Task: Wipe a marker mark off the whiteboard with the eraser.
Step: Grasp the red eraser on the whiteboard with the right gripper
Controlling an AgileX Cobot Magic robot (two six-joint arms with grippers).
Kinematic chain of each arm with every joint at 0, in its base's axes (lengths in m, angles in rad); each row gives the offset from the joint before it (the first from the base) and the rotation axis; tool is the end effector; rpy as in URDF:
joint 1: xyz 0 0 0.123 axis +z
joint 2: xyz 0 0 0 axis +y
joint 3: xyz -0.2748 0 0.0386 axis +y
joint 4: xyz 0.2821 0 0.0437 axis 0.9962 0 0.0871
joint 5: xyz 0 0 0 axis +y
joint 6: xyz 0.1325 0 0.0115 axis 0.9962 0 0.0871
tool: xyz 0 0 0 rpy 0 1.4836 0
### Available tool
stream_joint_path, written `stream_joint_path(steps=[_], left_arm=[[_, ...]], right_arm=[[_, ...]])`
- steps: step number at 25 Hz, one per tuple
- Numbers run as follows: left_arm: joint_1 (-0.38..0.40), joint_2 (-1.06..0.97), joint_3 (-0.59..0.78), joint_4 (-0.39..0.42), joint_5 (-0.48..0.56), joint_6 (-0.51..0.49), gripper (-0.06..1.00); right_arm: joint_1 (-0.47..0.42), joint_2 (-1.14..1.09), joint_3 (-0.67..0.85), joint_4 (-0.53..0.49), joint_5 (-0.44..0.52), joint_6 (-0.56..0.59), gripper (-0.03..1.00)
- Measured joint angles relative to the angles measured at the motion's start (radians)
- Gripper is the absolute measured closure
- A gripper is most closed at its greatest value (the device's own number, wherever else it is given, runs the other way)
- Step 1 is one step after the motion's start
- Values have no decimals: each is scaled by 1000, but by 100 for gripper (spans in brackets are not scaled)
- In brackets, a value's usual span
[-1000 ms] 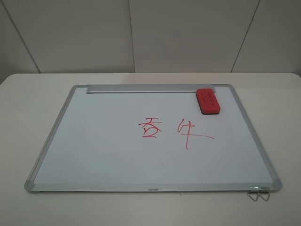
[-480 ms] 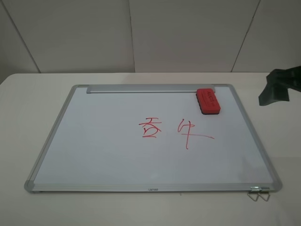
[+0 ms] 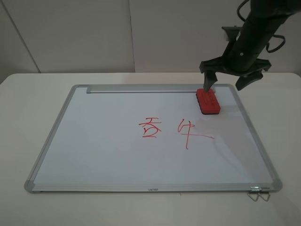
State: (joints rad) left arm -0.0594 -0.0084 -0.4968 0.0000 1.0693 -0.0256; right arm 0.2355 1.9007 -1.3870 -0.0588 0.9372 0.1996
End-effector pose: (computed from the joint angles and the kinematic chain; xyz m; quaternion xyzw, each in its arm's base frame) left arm 0.0686 -0.0041 0.2729 0.0144 0.8540 -0.0221 0.5196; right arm 0.4099 0.0919 0.1399 -0.0327 0.9938 -0.0025 0.1064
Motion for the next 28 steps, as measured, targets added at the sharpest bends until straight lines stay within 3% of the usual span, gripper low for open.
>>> stream_joint_path(steps=[9, 28], left_arm=[[0, 0, 0, 0, 0, 0, 17], [0, 0, 0, 0, 0, 0, 17]], right_arm=[[0, 208, -191, -16, 30, -54, 20], [-25, 342, -228, -8, -65, -70, 20]])
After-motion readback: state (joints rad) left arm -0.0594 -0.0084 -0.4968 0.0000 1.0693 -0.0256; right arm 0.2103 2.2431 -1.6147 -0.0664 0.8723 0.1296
